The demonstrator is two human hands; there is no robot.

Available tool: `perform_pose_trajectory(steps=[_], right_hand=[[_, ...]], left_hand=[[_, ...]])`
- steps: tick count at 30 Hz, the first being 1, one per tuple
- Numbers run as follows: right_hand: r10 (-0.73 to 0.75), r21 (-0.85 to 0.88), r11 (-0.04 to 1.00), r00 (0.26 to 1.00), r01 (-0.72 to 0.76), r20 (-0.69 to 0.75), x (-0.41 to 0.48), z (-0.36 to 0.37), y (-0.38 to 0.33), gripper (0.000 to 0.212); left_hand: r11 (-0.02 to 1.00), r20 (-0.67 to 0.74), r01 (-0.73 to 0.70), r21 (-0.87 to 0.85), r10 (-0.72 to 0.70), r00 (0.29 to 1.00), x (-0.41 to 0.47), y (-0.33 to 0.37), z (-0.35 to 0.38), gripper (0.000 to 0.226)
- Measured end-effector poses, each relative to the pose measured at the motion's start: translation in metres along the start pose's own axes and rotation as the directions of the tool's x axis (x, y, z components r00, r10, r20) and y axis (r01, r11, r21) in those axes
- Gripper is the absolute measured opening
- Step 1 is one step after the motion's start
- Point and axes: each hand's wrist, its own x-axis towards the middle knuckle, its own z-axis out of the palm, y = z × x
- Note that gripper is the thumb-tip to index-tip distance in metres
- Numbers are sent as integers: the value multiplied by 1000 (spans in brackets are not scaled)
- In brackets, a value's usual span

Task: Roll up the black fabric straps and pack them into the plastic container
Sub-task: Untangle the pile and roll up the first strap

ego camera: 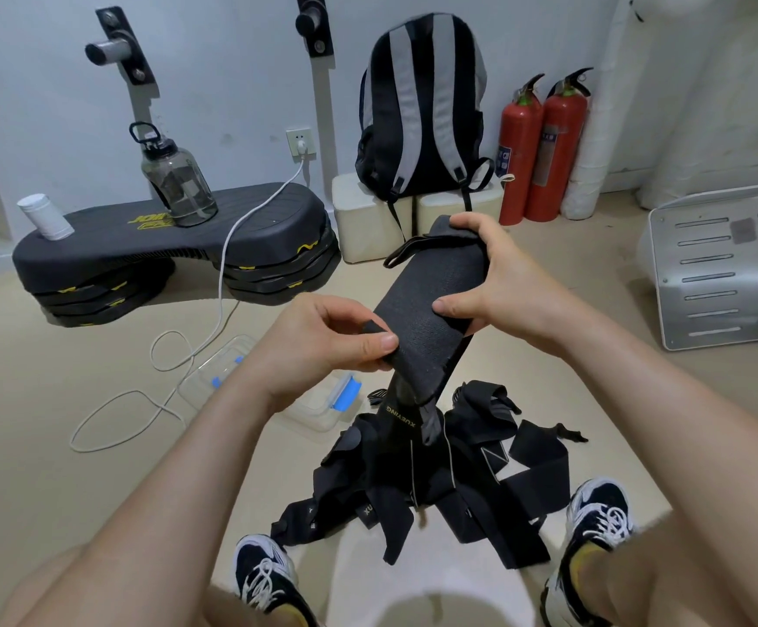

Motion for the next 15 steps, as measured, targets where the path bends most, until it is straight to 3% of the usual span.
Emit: perform_pose_trajectory(steps=[4,10,15], right_hand=[[-6,7,1000,1000,6,15,-2,3,0,87],[4,33,999,1000,-5,19,-1,1,0,85],[22,108,994,999,-25,32,-2,1,0,80]], left_hand=[[998,-136,-18,62,26,990,4,-3,4,17],[999,-23,42,12,-42,999,2,2,1,11],[996,119,75,-37,-71,990,-1,3,-4,19]])
